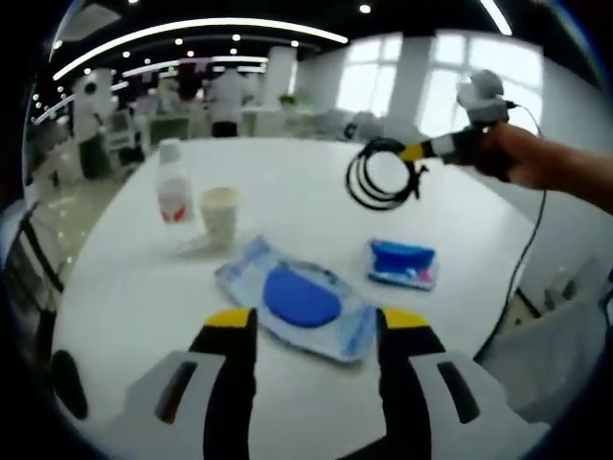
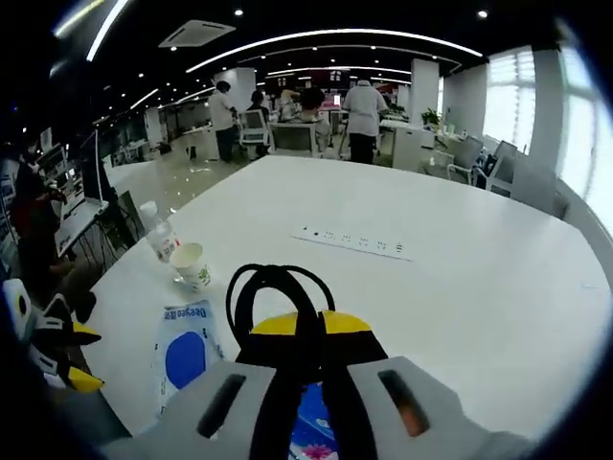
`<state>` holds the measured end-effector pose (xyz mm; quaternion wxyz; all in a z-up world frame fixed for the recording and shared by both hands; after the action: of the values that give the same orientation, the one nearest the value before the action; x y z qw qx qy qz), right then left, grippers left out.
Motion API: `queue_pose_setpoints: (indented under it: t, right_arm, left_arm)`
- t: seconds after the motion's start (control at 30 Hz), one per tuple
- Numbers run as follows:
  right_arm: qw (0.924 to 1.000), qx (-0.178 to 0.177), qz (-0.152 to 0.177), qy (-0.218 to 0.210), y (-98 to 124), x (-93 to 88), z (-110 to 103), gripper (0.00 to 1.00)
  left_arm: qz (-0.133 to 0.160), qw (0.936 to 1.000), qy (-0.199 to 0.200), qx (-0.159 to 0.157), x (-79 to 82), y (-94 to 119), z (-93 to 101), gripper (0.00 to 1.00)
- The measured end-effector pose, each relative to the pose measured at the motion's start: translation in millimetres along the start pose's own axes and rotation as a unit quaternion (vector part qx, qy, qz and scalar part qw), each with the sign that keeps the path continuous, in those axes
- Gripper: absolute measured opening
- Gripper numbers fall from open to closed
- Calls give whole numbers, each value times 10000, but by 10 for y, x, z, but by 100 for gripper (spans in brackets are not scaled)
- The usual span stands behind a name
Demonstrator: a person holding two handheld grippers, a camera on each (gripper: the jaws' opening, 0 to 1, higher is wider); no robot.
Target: Arrange the tabletop items into an orderly group along one side of the table until the central work area is clear of visible clutter.
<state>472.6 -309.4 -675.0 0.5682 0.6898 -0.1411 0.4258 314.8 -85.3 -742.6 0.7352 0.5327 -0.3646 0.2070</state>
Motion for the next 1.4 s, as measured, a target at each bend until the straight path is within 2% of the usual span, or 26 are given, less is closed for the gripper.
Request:
queue_pose_setpoints:
  t: [0.17, 0.4, 0.67, 0.83, 1.23, 1.4]
  right_arm:
    - [10000, -53, -68, -30, 133, -157, 16, 5]
    - [9996, -15, -276, -35, 222, -465, -39, 5]
    - [9984, 88, -548, -75, 160, -801, -50, 5]
    - [9963, 145, -828, -196, 90, -1063, -33, 5]
    - [9909, -35, -1316, -273, -49, -1353, 22, 5]
    - [9893, -114, -1421, -323, -105, -1421, 93, 5]
  left_arm:
    - [5, 10000, 21, -44, 3, 1, 12, 46]
    - [24, 10000, 7, -80, 13, 9, 31, 46]
    - [21, 9999, -22, -103, 11, 2, 40, 46]
    - [31, 9999, -8, -106, 13, 2, 38, 46]
    - [6, 9999, -55, -98, 2, -3, 41, 46]
    - [2, 9999, -55, -93, -4, -2, 39, 46]
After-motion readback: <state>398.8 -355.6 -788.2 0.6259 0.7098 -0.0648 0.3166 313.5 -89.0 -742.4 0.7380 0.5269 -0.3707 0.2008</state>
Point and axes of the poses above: the point that each gripper's makers call its tool centre point, and the gripper's own axes: y roughly backward along the fingers, z roughly to its right, x roughly out of its top, the point moved 2 cm from there along y, roughly backward along the fingers, and after that the axes turned 8 degrees about -z, right-handed, at the moved point
